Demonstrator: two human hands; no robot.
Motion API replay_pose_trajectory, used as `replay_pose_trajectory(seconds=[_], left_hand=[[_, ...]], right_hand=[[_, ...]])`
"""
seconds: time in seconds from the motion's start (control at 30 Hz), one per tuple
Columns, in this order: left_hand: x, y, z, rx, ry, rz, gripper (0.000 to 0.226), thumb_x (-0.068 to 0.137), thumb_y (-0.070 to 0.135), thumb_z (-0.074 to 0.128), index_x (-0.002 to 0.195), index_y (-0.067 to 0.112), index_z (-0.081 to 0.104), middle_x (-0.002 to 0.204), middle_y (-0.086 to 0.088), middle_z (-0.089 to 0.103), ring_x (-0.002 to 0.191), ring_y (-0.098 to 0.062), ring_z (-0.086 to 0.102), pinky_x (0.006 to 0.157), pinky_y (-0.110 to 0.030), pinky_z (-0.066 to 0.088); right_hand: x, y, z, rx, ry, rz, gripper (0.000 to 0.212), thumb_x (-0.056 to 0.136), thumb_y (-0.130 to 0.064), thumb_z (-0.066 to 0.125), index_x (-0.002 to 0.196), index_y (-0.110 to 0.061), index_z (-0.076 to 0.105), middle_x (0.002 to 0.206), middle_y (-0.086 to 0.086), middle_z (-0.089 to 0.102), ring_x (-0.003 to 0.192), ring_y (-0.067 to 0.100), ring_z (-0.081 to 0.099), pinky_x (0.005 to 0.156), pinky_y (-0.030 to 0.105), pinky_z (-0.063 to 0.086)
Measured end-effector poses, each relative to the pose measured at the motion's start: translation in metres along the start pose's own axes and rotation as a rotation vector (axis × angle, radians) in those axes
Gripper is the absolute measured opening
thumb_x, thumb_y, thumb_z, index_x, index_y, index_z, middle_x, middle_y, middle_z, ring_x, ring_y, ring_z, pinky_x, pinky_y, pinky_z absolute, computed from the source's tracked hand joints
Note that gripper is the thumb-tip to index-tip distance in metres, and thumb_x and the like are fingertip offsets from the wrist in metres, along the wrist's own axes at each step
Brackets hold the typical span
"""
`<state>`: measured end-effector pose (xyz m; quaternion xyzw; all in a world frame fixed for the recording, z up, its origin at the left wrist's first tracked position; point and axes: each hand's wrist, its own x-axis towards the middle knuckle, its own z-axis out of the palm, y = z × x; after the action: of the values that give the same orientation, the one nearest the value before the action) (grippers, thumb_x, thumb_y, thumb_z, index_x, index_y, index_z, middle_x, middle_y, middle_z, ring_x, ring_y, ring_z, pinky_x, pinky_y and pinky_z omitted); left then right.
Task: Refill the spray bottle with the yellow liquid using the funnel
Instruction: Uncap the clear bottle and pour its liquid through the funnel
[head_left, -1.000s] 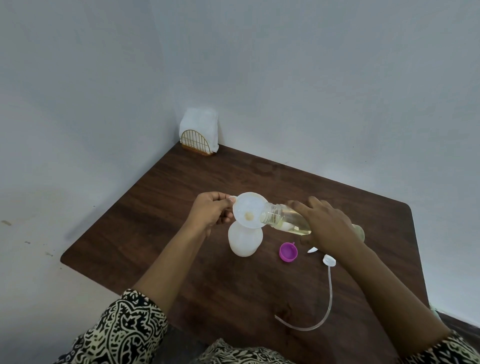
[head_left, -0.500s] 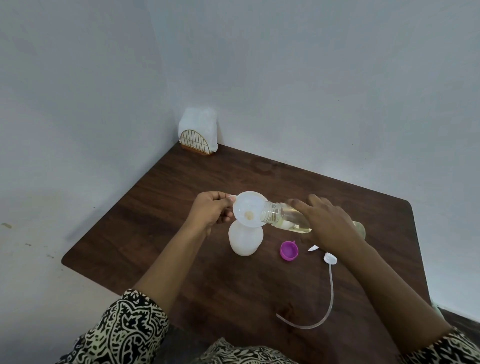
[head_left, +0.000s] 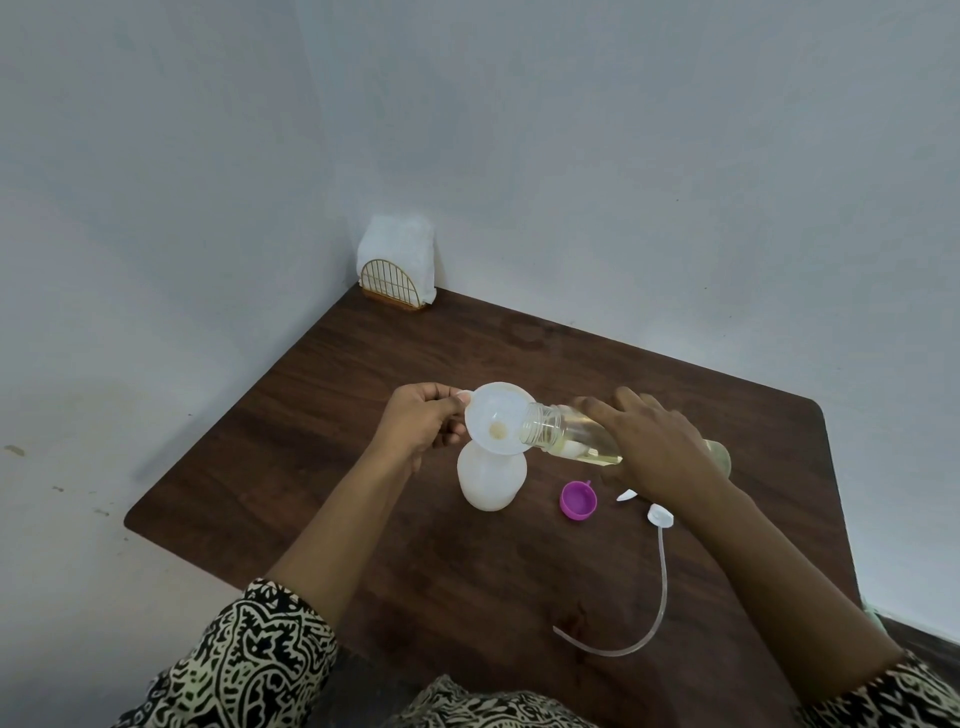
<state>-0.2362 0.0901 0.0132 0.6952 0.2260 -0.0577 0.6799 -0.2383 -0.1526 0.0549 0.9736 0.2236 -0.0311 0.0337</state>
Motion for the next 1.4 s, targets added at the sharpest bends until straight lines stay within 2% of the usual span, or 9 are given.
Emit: replay_pose_trajectory(seconds=[1.03,1.4], left_hand=[[-0.0010,0.0021,0.0016,0.023,0.006,-0.013,0.010,0.092,0.013,0.062,0.096,0.007,0.069,0.074,-0.009,0.067,0.053,-0.010,0.054,0.049,-0.020,0.048],[-0.0023,0.0017,0.0004,0.021,-0.005,-0.005,0.010,0.092,0.012,0.062,0.095,0.007,0.069,0.068,-0.007,0.065,0.051,-0.010,0.054,0.048,-0.021,0.048]], right_hand=[[-0.0001,0.0004,-0.0005,0.006,0.002,-0.003,0.072,0.084,-0.026,0.065,0.143,-0.036,0.025,0.124,0.001,0.046,0.113,0.020,0.049,0.084,0.034,0.046],[-0.0006,-0.0002,-0.0020,0.018,-0.007,-0.001,0.073,0.083,-0.027,0.067,0.142,-0.036,0.026,0.124,0.002,0.045,0.114,0.021,0.048,0.086,0.036,0.045]])
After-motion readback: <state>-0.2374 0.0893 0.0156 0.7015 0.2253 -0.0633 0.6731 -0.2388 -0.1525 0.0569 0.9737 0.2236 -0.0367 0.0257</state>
